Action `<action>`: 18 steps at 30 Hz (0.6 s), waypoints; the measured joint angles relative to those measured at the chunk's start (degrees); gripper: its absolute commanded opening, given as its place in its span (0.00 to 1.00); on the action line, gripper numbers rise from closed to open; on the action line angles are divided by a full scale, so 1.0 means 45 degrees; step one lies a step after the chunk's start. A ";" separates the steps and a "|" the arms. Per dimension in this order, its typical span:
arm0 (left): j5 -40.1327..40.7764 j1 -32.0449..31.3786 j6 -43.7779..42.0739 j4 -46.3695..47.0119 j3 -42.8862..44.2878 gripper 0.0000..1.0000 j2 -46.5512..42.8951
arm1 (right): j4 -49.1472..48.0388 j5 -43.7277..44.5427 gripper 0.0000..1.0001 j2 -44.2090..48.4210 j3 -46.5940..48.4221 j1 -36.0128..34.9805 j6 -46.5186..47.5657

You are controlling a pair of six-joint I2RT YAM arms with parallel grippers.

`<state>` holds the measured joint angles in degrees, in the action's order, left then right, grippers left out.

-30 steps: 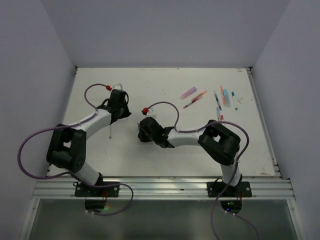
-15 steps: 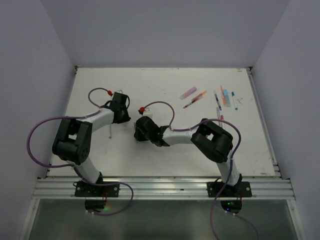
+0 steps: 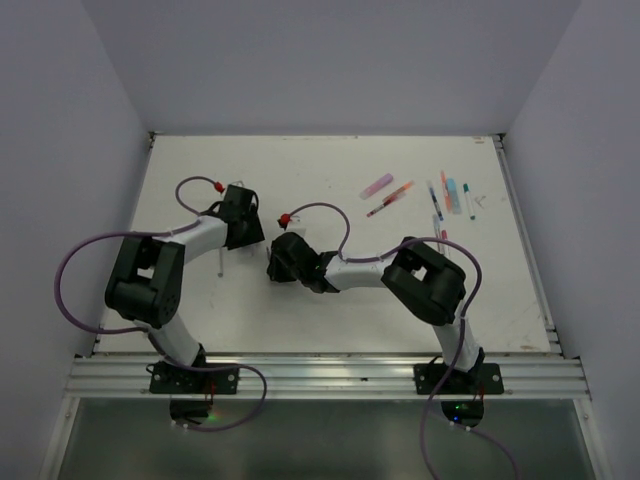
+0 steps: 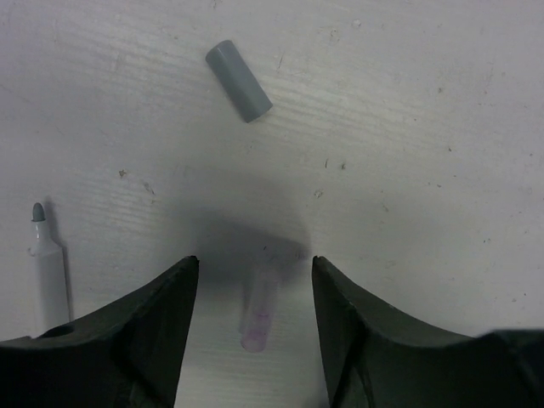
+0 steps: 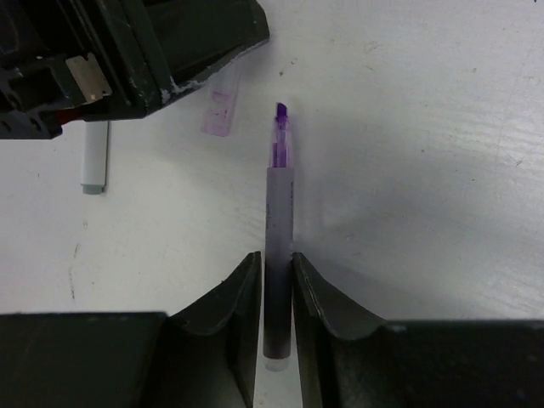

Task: Open the pen caps

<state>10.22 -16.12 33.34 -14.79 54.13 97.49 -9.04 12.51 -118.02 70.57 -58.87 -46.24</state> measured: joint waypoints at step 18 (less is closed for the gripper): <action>0.0068 0.0000 0.0053 -0.1200 0.1457 0.99 -0.4201 | -0.0189 0.0165 0.35 0.0151 -0.0185 0.0000 -0.0097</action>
<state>10.52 -16.12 33.58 -20.18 60.69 78.59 -9.89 13.26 -117.34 69.73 -58.87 -46.68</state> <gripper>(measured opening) 0.994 0.346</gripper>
